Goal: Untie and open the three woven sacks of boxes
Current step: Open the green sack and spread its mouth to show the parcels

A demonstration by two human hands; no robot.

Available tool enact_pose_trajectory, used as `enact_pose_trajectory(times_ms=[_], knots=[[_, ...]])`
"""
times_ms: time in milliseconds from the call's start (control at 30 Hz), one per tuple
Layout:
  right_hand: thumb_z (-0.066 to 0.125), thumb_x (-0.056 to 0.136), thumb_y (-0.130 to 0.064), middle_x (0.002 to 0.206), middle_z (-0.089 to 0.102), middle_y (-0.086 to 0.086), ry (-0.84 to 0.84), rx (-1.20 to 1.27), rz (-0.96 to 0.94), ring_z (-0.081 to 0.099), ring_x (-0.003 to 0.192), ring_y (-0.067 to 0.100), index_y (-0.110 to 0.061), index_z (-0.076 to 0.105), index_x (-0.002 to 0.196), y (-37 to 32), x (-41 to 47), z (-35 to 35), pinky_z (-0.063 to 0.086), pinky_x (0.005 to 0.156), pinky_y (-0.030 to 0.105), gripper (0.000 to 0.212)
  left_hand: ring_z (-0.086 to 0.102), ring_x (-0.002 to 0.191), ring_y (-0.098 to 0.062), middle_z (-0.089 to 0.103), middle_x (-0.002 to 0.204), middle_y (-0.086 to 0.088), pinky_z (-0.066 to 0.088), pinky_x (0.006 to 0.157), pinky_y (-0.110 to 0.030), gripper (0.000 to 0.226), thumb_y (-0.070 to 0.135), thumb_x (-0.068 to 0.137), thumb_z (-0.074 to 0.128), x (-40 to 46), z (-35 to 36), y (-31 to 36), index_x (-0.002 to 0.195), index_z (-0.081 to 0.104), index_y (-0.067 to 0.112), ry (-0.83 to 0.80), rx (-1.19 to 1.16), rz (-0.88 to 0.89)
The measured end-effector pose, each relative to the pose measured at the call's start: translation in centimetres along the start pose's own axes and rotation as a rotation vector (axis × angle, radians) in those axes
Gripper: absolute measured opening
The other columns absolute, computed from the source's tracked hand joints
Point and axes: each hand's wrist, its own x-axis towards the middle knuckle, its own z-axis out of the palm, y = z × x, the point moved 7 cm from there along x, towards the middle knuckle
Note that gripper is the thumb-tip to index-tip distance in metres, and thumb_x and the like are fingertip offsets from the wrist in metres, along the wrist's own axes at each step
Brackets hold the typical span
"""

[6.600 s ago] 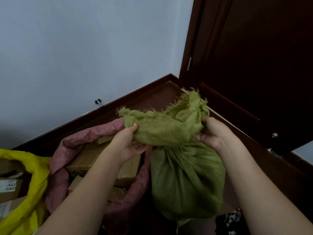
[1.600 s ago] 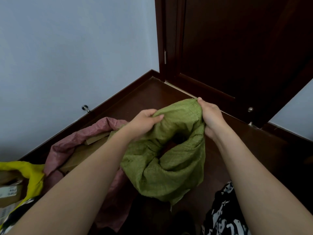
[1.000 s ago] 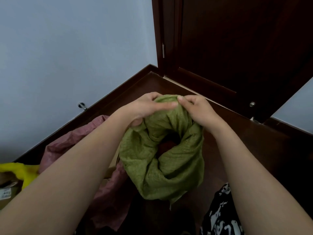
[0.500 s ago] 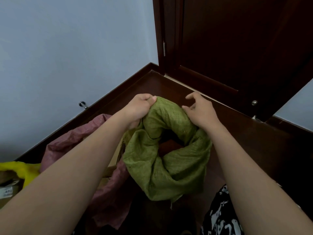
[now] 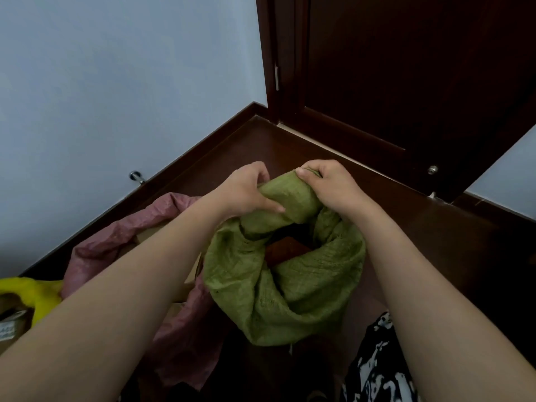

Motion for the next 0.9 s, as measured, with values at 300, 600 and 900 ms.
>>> enact_pose_trajectory(times_ms=[300,600,900], knots=[[0.049,0.097,-0.021,0.101,0.069,0.014,0.263,0.382,0.386,0.067,0.091,0.027,-0.009,0.068,0.102,4.0,0.2,-2.1,0.055,0.088,0.042,0.023,0.065,0.080,-0.022,0.066,0.095,-0.010,0.057,0.070,-0.035,0.012,0.012,0.084,0.070,-1.2,-1.5,-5.3,0.084,0.059,0.017,0.326,-0.633,-0.341],[0.050,0.095,-0.039,0.115,0.052,-0.010,0.159,-0.133,-0.081,0.043,0.116,0.016,-0.030,0.064,0.101,0.4,0.0,-1.0,0.033,0.095,0.029,0.018,0.068,0.088,-0.033,0.071,0.099,-0.016,0.053,0.086,-0.043,0.034,0.020,0.082,0.049,-1.9,1.8,-3.1,0.107,0.065,0.004,0.062,-1.147,-0.557],[0.065,0.086,-0.041,0.104,0.068,-0.008,-0.193,-0.134,-0.233,0.062,0.097,0.008,-0.026,0.067,0.111,-0.7,-0.2,2.5,0.050,0.089,0.036,0.028,0.060,0.063,-0.026,0.064,0.070,-0.012,0.048,0.067,-0.031,0.026,0.017,0.080,0.046,-1.8,2.6,-0.5,0.075,0.069,0.006,-0.259,-0.977,-0.433]])
